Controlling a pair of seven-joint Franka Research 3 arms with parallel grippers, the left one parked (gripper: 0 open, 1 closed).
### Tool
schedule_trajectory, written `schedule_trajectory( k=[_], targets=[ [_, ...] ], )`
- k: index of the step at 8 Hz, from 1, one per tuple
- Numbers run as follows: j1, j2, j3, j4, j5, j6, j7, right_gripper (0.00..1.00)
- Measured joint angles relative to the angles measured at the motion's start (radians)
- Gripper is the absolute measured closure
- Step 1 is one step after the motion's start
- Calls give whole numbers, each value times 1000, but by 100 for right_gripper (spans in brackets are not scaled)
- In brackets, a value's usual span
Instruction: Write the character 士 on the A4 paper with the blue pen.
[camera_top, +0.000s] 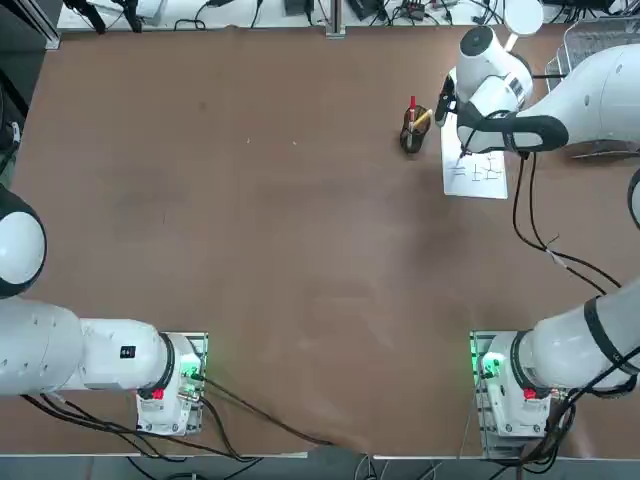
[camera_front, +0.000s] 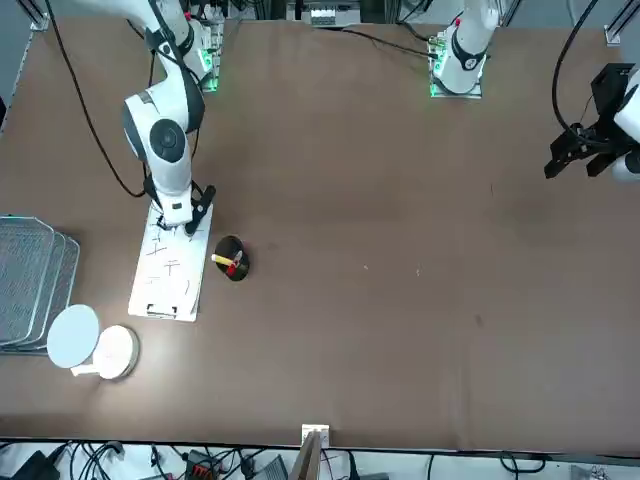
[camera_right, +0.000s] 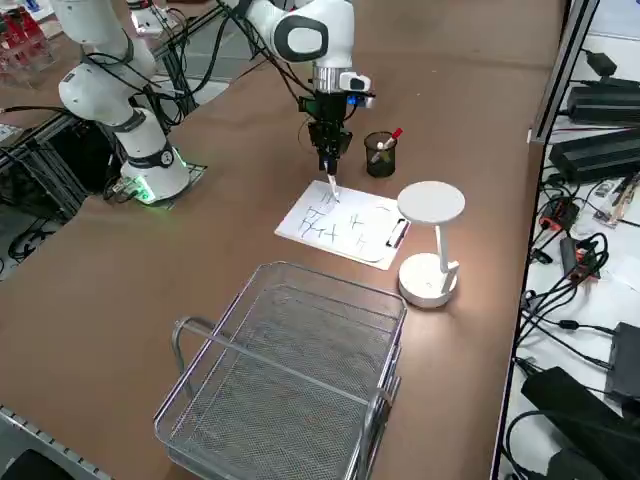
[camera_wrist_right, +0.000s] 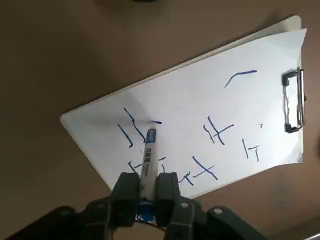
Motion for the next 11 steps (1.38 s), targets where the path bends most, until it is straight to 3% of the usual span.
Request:
schedule_trajectory(
  k=[4, 11],
  targets=[
    [0, -3, 44, -6, 0, -55, 18, 79],
    [-1, -16, 67, -25, 0, -81, 58, 79]
  ],
)
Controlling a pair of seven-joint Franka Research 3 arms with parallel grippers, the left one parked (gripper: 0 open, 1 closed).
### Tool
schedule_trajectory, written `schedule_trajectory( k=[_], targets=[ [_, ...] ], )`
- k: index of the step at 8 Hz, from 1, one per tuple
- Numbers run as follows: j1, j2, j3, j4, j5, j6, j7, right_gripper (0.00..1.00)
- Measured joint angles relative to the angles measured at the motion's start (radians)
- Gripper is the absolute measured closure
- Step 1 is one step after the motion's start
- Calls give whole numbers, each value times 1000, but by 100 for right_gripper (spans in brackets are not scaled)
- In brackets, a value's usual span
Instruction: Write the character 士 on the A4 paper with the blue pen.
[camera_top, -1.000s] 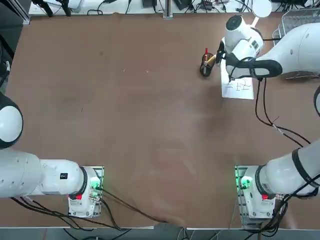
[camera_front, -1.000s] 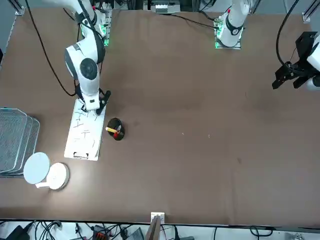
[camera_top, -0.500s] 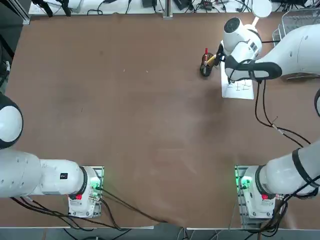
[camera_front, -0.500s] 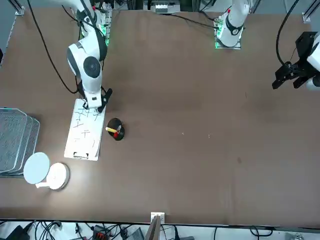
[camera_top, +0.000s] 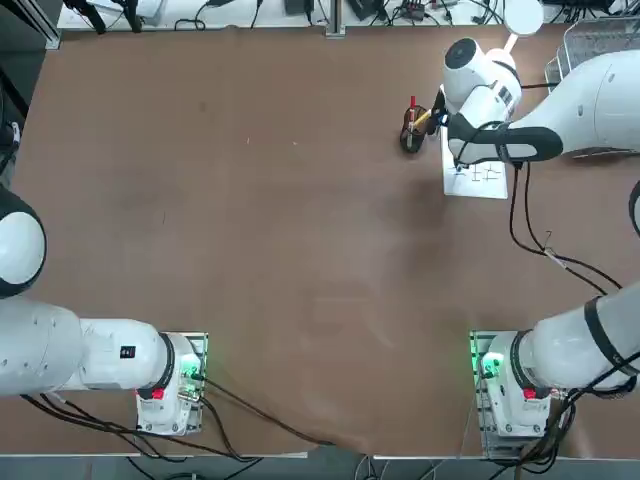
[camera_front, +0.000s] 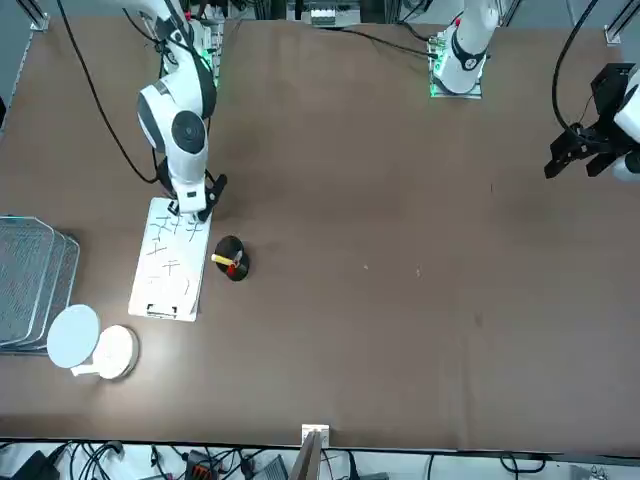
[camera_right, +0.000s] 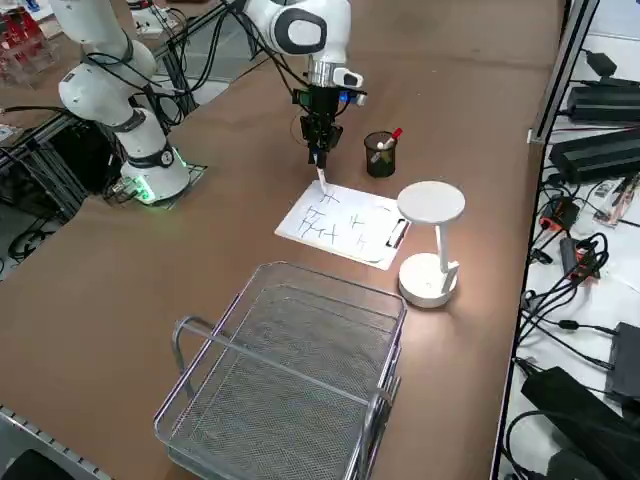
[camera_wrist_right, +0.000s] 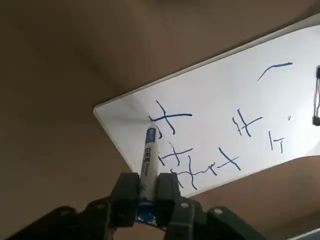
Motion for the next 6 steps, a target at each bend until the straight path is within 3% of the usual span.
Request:
schedule_trajectory(
  k=[6],
  targets=[
    [-4, -26, 1, 44, -18, -26, -5, 79]
  ],
)
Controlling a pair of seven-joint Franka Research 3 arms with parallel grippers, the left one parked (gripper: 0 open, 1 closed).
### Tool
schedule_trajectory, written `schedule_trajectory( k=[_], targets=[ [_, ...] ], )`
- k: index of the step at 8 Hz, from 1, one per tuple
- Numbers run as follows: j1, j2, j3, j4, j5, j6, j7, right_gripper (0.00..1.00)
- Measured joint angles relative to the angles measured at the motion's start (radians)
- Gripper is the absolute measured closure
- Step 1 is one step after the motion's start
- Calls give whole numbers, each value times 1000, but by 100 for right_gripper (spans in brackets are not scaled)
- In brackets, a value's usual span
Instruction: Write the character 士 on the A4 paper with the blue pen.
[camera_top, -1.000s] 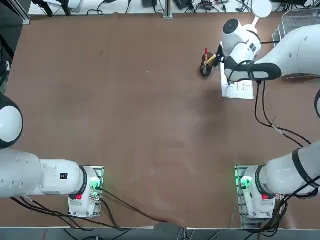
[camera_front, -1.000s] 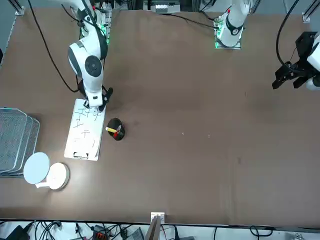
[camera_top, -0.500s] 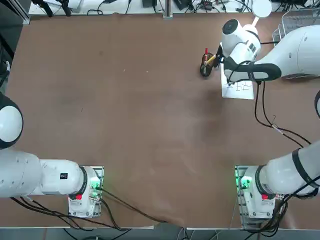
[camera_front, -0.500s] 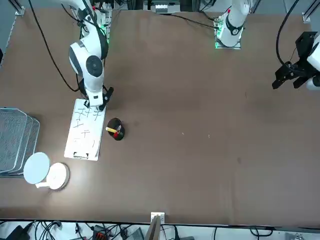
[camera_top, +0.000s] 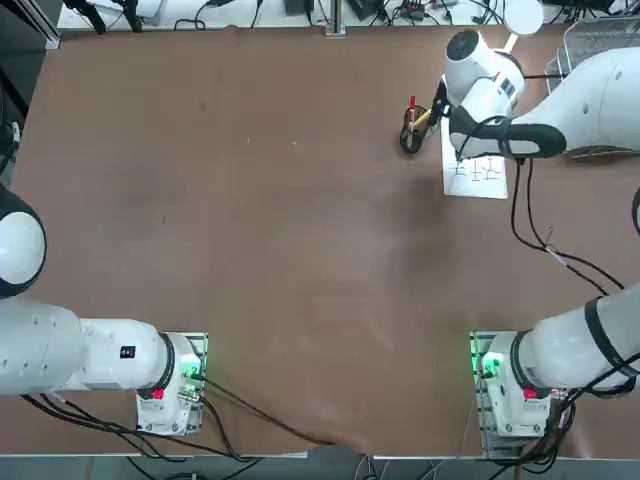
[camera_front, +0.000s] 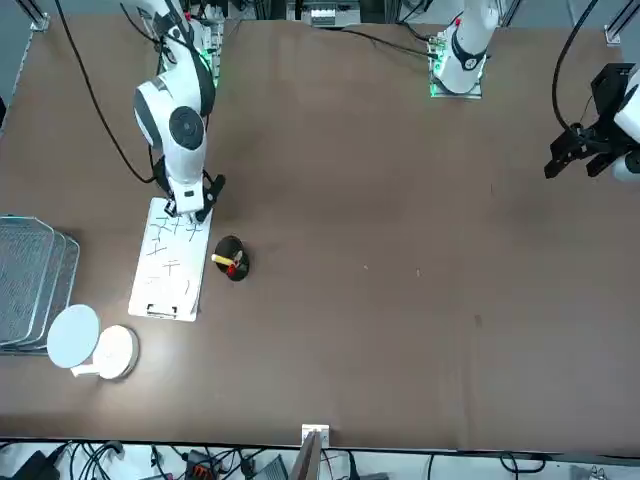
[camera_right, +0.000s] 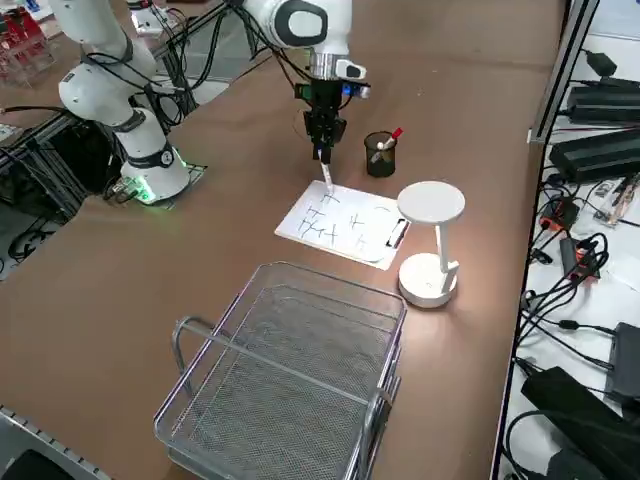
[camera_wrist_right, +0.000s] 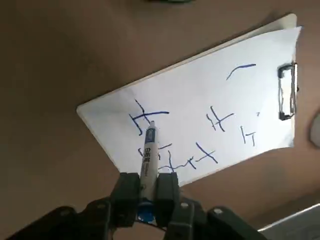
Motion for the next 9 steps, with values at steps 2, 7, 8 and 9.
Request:
schedule_trajectory(
  k=[2, 7, 8, 9],
  targets=[
    [-2, -16, 0, 42, 0, -24, -3, 79],
    [-11, -53, -20, 198, 189, -110, 13, 79],
    [-11, -56, -38, 240, 228, -131, 27, 79],
    [-11, -56, -56, 284, 272, -147, 44, 79]
  ],
)
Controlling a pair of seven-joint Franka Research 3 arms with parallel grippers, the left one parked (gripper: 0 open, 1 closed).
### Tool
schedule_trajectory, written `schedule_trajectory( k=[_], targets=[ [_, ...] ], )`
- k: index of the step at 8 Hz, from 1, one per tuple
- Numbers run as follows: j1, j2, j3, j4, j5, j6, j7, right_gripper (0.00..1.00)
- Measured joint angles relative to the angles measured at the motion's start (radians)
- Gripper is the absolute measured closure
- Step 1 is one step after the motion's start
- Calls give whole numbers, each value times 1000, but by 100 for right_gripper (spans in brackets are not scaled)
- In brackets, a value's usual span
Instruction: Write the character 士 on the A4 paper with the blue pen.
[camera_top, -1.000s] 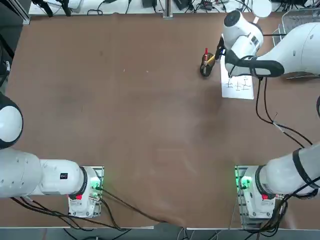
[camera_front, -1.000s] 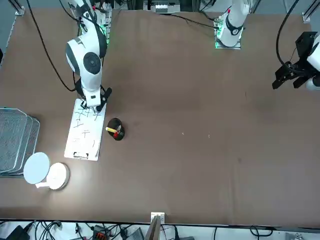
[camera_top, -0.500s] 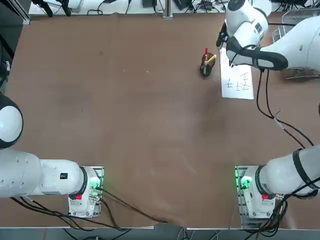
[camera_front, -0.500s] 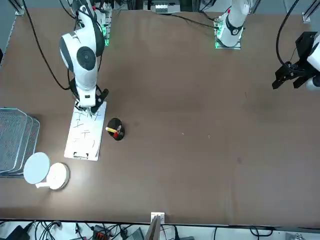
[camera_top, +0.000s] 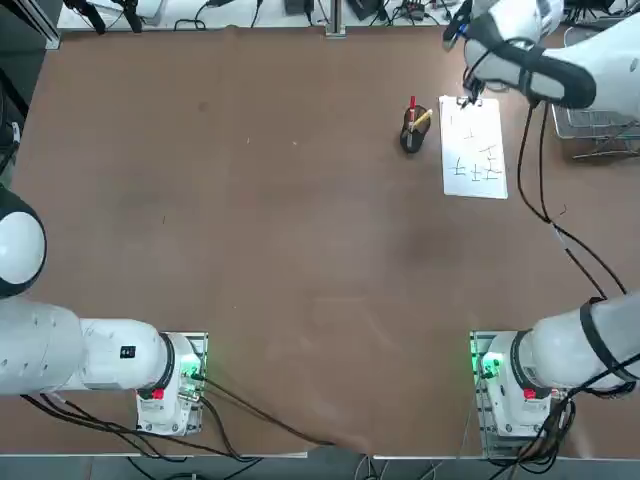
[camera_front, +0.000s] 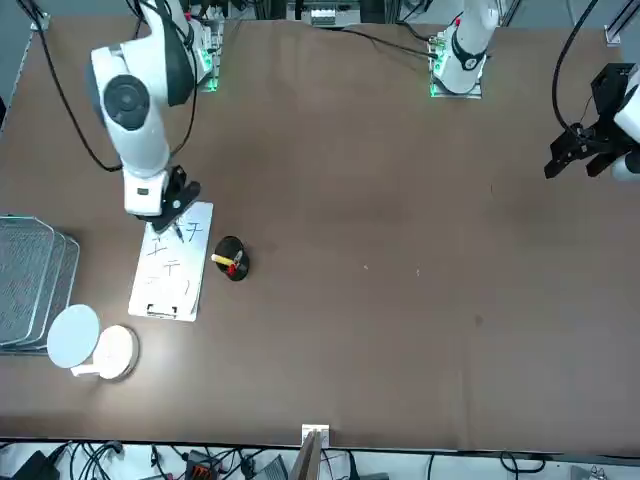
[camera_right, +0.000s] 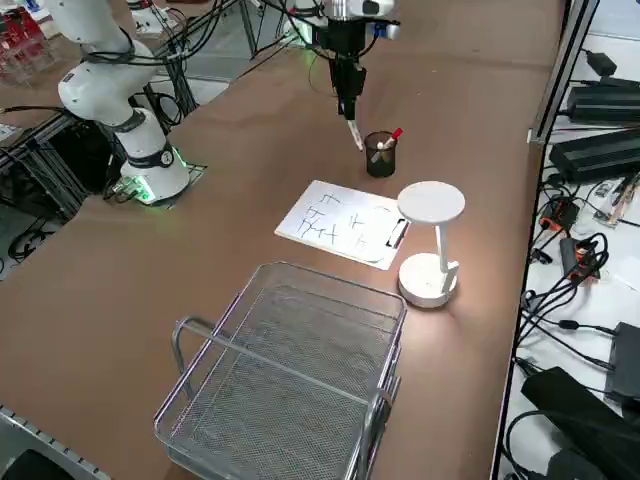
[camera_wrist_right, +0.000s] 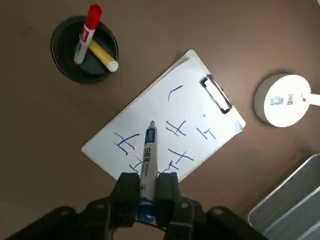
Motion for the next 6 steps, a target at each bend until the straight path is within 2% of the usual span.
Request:
schedule_trajectory(
  k=[2, 6],
  targets=[
    [7, 3, -9, 53, 98, -6, 89, 79],
    [49, 47, -9, 69, 179, 22, 285, 79]
  ],
)
